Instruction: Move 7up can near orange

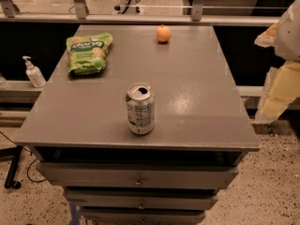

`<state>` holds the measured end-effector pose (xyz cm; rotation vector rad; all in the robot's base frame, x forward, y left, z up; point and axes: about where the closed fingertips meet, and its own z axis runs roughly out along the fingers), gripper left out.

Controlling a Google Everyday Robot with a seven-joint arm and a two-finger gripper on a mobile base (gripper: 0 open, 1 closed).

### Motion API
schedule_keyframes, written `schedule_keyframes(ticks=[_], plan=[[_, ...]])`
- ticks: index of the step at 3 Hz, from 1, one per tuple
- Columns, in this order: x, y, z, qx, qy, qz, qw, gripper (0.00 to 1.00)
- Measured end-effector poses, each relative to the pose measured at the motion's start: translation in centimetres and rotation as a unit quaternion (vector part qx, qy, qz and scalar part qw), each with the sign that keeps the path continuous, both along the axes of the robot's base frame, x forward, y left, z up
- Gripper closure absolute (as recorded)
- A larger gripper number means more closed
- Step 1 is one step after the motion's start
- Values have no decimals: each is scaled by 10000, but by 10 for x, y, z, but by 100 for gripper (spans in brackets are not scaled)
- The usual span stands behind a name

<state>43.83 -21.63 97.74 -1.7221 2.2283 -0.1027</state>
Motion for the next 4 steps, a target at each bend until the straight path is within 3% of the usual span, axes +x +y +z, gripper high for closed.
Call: schedule_keyframes(ticks=[1, 2, 3, 4], plan=[[0, 0, 0, 0, 0, 0, 10000, 0], [3, 14, -14, 360, 15, 54, 9993, 0], [12, 51, -50, 1347, 68, 178, 9907, 0], [20, 89, -122, 2452, 284, 414, 9682, 0]])
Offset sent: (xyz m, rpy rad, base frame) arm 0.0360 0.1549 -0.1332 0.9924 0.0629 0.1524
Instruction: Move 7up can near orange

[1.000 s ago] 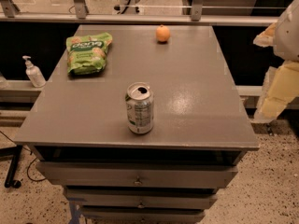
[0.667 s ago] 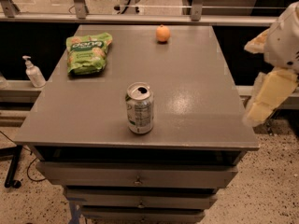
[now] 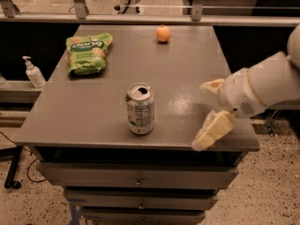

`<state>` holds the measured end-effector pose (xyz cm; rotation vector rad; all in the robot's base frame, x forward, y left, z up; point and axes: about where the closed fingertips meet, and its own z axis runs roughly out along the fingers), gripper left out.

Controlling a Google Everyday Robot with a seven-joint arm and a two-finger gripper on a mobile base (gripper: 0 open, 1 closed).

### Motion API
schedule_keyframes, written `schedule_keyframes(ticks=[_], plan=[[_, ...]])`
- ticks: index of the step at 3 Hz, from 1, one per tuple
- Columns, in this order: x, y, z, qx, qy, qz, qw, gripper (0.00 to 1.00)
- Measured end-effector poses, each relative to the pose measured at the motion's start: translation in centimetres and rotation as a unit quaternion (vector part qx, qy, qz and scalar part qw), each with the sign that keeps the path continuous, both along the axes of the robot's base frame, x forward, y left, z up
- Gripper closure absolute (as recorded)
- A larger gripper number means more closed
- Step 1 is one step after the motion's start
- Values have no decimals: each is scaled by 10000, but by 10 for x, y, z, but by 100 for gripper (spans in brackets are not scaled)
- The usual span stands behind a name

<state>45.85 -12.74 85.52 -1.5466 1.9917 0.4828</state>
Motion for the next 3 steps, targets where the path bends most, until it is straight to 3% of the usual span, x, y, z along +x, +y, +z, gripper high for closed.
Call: schedule_keyframes(ticks=[1, 2, 3], plan=[[18, 55, -37, 1446, -104, 200, 9892, 0], [18, 93, -27, 2082, -23, 398, 9773, 0], [7, 91, -22, 2107, -4, 384, 9768, 0]])
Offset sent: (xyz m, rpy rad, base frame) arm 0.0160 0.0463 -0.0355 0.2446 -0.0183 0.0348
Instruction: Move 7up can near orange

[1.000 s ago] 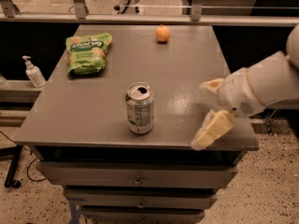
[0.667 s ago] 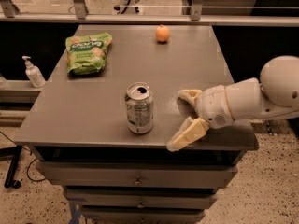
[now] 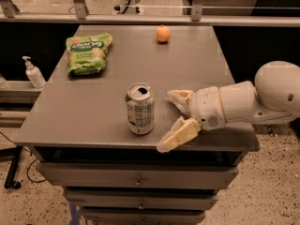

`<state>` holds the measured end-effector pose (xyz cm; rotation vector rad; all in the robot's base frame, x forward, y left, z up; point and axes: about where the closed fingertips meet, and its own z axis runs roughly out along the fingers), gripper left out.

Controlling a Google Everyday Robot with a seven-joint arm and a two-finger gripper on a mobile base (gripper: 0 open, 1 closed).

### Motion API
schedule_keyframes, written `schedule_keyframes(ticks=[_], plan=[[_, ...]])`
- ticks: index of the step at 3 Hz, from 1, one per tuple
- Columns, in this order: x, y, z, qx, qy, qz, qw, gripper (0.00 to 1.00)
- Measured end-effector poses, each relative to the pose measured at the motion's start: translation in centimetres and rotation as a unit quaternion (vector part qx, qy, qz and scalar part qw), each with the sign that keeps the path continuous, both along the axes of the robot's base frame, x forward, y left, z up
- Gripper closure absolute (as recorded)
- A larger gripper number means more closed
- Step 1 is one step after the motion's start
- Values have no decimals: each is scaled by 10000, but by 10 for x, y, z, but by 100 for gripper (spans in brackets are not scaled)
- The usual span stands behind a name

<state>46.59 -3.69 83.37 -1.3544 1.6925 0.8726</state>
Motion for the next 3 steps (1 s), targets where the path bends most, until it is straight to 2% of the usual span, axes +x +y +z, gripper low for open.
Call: schedule_keyframes(ticks=[1, 2, 3], plan=[[-2, 12, 19, 284, -242, 90, 9993, 0], [2, 32, 30, 741, -515, 205, 9957, 0], [7, 42, 27, 1014, -649, 240, 9924, 16]])
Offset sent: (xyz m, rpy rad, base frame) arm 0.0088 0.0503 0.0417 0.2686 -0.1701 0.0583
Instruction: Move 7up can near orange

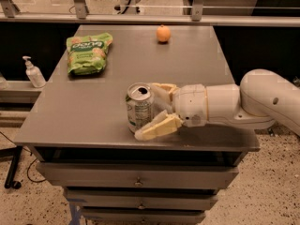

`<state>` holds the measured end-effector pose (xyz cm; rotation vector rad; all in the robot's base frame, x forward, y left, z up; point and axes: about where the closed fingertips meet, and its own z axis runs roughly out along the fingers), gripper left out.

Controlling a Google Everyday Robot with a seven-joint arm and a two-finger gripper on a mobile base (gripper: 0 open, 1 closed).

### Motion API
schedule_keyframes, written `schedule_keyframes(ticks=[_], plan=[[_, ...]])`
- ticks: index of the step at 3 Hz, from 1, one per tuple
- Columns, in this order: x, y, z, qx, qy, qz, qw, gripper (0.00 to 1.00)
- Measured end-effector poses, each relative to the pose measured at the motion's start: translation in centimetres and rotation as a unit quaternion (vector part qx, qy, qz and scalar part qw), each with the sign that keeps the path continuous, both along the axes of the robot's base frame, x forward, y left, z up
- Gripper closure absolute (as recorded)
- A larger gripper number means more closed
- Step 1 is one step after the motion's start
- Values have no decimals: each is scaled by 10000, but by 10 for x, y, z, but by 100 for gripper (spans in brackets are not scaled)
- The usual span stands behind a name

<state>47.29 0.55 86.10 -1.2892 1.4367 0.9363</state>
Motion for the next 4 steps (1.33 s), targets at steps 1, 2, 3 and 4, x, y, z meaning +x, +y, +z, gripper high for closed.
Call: schedule_keyframes(ticks=[1, 2, 3, 4], plan=[[1, 2, 1, 111, -73, -38, 9999, 39], [2, -2, 3, 105, -101, -82, 9999, 64], [9, -16, 13, 5, -152, -119, 9998, 87], [24, -36, 37, -139, -270, -175, 9994, 100]])
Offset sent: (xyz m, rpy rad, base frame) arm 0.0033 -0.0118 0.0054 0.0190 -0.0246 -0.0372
